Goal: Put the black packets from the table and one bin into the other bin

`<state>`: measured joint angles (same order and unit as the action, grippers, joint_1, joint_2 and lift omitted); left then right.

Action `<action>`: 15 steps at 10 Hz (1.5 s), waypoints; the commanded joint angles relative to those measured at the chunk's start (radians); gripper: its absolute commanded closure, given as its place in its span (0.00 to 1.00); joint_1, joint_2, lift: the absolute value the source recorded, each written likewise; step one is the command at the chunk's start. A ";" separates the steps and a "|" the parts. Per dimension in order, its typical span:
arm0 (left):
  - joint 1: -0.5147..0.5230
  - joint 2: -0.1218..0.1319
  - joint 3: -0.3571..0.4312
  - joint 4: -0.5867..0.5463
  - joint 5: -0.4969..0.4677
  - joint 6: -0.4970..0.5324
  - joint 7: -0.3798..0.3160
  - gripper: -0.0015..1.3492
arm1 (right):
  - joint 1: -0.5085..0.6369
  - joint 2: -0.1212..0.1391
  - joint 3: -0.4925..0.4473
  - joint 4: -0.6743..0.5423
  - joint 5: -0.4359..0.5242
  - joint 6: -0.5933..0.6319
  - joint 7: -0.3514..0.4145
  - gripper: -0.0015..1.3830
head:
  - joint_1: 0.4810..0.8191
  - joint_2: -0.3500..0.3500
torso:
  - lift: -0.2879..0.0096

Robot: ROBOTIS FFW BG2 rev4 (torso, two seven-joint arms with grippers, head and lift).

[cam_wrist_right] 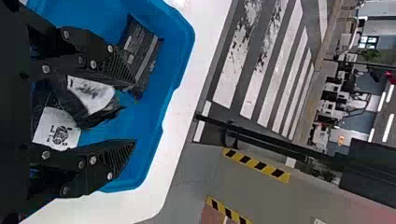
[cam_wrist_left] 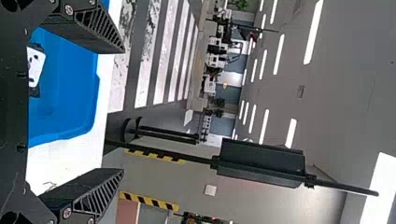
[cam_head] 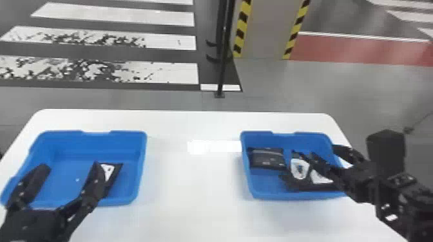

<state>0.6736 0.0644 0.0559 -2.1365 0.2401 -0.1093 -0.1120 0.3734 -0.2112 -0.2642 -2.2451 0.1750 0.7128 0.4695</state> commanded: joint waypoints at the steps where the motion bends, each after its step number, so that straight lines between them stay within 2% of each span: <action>1: -0.009 0.000 0.004 0.000 -0.011 0.021 0.000 0.09 | 0.071 0.027 -0.025 -0.029 -0.019 -0.183 -0.023 0.05 | 0.63 0.29 | 0.60; 2: -0.021 0.000 0.014 0.000 -0.023 0.058 -0.009 0.09 | 0.135 0.058 -0.039 -0.034 -0.077 -0.359 -0.060 0.10 | 0.63 0.30 | 0.60; 3: -0.053 0.000 0.042 0.000 -0.041 0.166 -0.055 0.09 | 0.194 0.081 -0.041 -0.014 -0.163 -0.507 -0.088 0.12 | 0.63 0.32 | 0.60; 4: -0.099 -0.001 0.078 0.000 -0.087 0.293 -0.124 0.09 | 0.252 0.088 -0.017 -0.017 -0.253 -0.558 -0.132 0.12 | 0.63 0.33 | 0.60; 6: -0.158 0.002 0.090 -0.002 -0.138 0.477 -0.176 0.09 | 0.333 0.090 -0.007 -0.046 -0.346 -0.536 -0.160 0.12 | 0.63 0.38 | 0.60; 8: -0.239 0.012 0.094 -0.002 -0.230 0.713 -0.215 0.09 | 0.368 0.092 -0.007 -0.085 -0.360 -0.524 -0.158 0.12 | 0.63 0.41 | 0.60; 11: -0.377 0.046 0.058 -0.002 -0.296 1.015 -0.230 0.09 | 0.355 0.069 0.045 -0.083 -0.372 -0.529 -0.158 0.12 | 0.63 0.47 | 0.60; 12: -0.414 0.060 0.046 -0.002 -0.302 1.091 -0.229 0.09 | 0.351 0.062 0.065 -0.080 -0.378 -0.536 -0.158 0.12 | 0.63 0.48 | 0.60; 15: -0.495 0.075 0.028 0.039 -0.306 1.206 -0.235 0.09 | 0.343 0.053 0.085 -0.073 -0.392 -0.541 -0.155 0.12 | 0.63 0.54 | 0.60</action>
<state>0.1961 0.1362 0.0896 -2.1094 -0.0662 1.0730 -0.3475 0.7181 -0.1560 -0.1837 -2.3206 -0.2140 0.1723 0.3157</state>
